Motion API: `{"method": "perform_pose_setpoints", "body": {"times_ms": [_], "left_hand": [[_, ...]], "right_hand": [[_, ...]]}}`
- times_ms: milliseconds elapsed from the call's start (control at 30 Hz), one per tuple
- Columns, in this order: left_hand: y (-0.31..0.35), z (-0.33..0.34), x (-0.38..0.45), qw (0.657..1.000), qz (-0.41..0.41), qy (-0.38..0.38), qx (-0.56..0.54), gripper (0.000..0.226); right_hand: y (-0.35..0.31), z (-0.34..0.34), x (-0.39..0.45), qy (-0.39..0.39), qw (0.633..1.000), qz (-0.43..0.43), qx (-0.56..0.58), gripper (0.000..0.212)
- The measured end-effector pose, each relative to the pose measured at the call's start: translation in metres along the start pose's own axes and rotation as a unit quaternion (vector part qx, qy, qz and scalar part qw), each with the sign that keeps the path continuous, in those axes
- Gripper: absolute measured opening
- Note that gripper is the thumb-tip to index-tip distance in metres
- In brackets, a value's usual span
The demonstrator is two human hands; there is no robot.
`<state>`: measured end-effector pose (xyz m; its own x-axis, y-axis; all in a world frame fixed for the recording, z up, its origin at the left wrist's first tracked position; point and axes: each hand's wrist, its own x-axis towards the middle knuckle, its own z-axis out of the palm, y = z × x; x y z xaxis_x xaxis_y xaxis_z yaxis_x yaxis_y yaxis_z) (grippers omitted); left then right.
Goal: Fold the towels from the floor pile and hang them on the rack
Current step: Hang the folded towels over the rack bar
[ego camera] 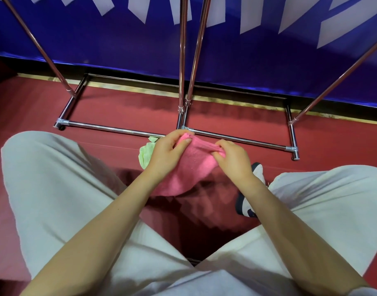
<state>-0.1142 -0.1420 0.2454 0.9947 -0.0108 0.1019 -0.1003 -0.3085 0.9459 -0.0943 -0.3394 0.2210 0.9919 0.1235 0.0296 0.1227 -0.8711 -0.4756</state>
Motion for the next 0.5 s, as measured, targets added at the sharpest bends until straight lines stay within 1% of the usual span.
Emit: {"method": "perform_pose_setpoints", "body": {"times_ms": [100,167,200,233,267,300,333,400,467,500], "left_hand": [[0.005,0.001,0.001,1.0,-0.005,0.007,-0.028,0.018],[0.006,0.0,0.002,0.998,-0.017,0.031,-0.052,0.019],[0.007,-0.001,0.004,0.997,-0.029,0.047,-0.061,0.019],[0.007,-0.004,0.005,0.995,-0.043,0.062,-0.07,0.018],[0.007,-0.006,0.007,0.992,-0.059,0.075,-0.084,0.017],[0.006,-0.008,0.008,0.988,-0.074,0.086,-0.101,0.016],[0.004,-0.01,0.01,0.985,-0.088,0.094,-0.114,0.016],[-0.001,-0.013,0.011,0.982,-0.105,0.105,-0.12,0.016],[-0.005,-0.015,0.012,0.978,-0.112,0.118,-0.129,0.019],[-0.006,-0.015,0.013,0.975,-0.114,0.126,-0.141,0.02]], "right_hand": [[0.001,-0.001,0.001,0.038,0.999,-0.012,-0.017,0.01],[0.005,-0.002,0.003,0.074,0.997,-0.007,-0.031,0.01],[0.008,-0.002,0.004,0.083,0.996,0.01,-0.017,0.011],[0.01,-0.003,0.005,0.077,0.996,0.036,0.021,0.011],[0.011,-0.005,0.006,0.06,0.992,0.069,0.082,0.01],[0.01,-0.007,0.007,0.039,0.981,0.103,0.162,0.009],[0.008,-0.009,0.007,0.024,0.959,0.129,0.25,0.007],[0.002,-0.013,0.007,0.021,0.903,0.156,0.4,0.005],[-0.001,-0.015,0.008,0.022,0.86,0.165,0.482,0.01],[-0.002,-0.016,0.008,0.022,0.851,0.168,0.498,0.01]]}}
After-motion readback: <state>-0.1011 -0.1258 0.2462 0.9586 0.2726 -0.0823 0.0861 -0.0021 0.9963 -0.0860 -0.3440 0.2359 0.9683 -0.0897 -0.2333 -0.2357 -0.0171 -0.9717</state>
